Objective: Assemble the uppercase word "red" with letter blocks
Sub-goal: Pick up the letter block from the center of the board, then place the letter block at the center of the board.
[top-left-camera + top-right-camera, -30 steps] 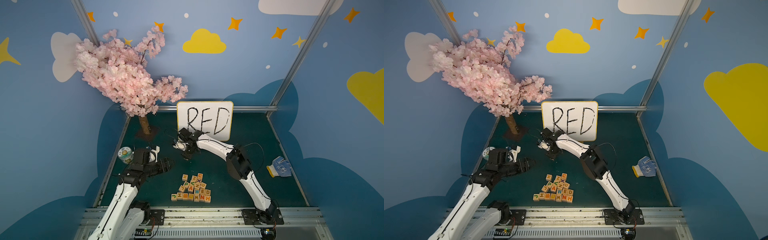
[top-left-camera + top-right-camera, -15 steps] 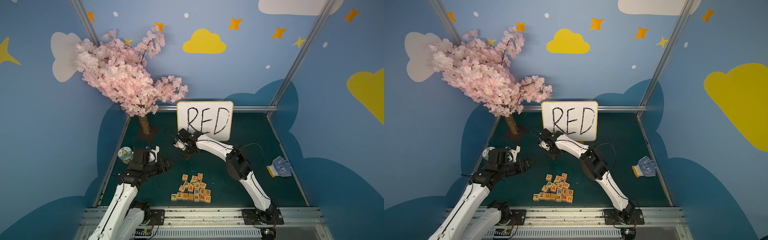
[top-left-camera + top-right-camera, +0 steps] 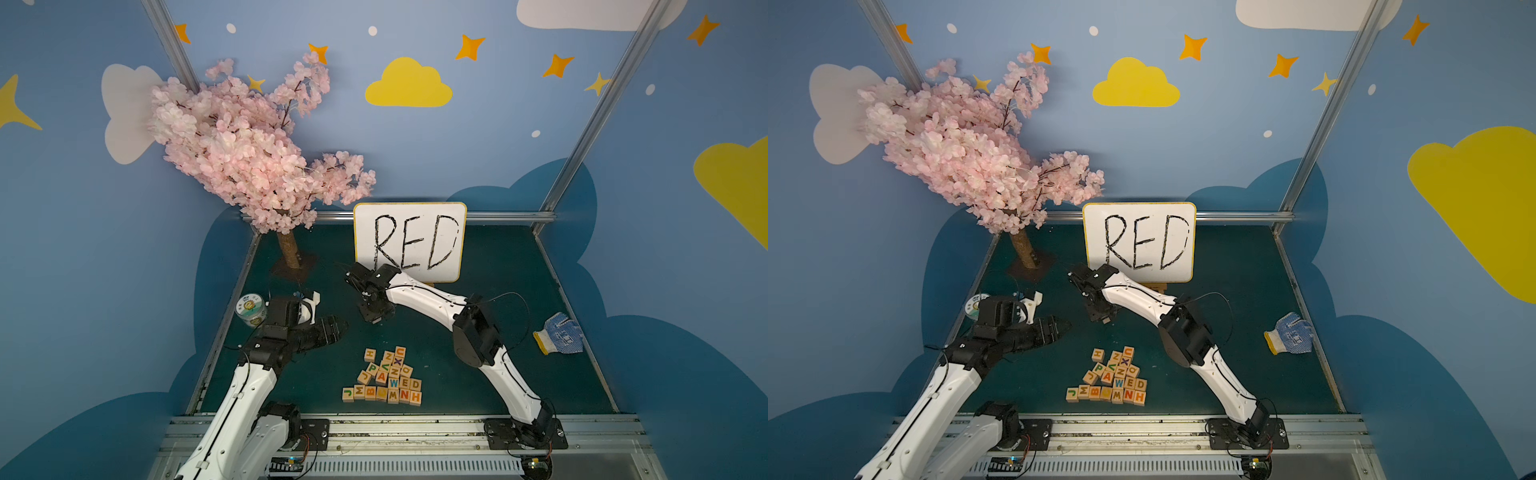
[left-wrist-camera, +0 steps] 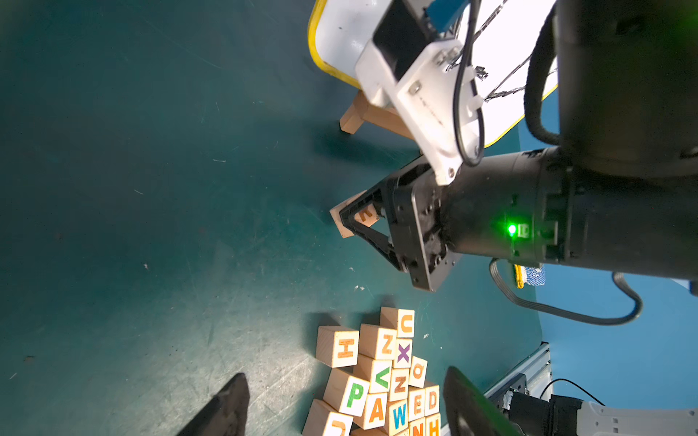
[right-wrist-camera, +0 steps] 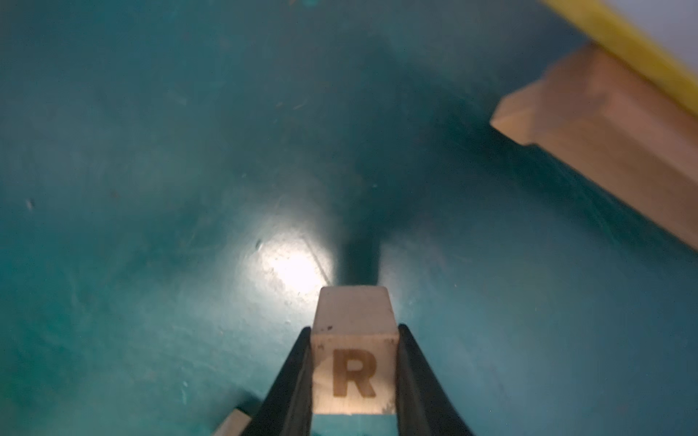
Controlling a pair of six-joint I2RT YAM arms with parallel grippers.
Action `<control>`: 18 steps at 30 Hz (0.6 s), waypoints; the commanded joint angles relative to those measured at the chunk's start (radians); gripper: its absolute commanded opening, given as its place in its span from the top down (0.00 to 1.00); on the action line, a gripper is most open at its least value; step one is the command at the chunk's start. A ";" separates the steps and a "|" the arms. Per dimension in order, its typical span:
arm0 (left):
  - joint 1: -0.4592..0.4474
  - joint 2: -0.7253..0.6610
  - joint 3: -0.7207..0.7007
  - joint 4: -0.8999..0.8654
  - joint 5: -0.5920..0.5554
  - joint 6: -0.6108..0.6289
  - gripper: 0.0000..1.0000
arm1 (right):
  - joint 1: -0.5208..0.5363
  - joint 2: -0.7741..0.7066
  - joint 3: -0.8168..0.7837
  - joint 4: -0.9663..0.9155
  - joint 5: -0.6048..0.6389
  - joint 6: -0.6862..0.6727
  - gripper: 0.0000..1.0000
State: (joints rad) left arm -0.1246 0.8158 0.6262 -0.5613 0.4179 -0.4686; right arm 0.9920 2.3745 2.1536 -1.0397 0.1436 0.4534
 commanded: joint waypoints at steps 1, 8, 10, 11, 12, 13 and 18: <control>0.003 -0.015 0.023 -0.009 0.008 0.021 0.20 | 0.002 -0.015 0.055 -0.038 0.036 0.195 0.78; 0.005 -0.015 0.023 -0.008 0.010 0.021 0.21 | -0.012 0.052 0.134 -0.057 0.029 0.332 0.85; 0.005 -0.014 0.022 -0.009 0.010 0.021 0.21 | -0.011 0.063 0.143 -0.050 0.034 0.343 0.86; 0.005 -0.015 0.023 -0.008 0.010 0.023 0.20 | -0.011 0.068 0.149 -0.049 0.039 0.346 0.85; 0.005 -0.015 0.022 -0.009 0.009 0.024 0.21 | -0.012 0.071 0.152 -0.049 0.045 0.350 0.84; 0.005 -0.015 0.022 -0.009 0.008 0.023 0.20 | -0.012 0.074 0.151 -0.043 0.046 0.351 0.84; 0.006 -0.007 0.022 -0.007 0.012 0.022 0.20 | -0.013 0.090 0.152 -0.035 0.050 0.379 0.82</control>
State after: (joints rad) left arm -0.1242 0.8070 0.6262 -0.5613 0.4187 -0.4667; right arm 0.9833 2.4477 2.2852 -1.0630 0.1745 0.7914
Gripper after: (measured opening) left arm 0.795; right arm 0.323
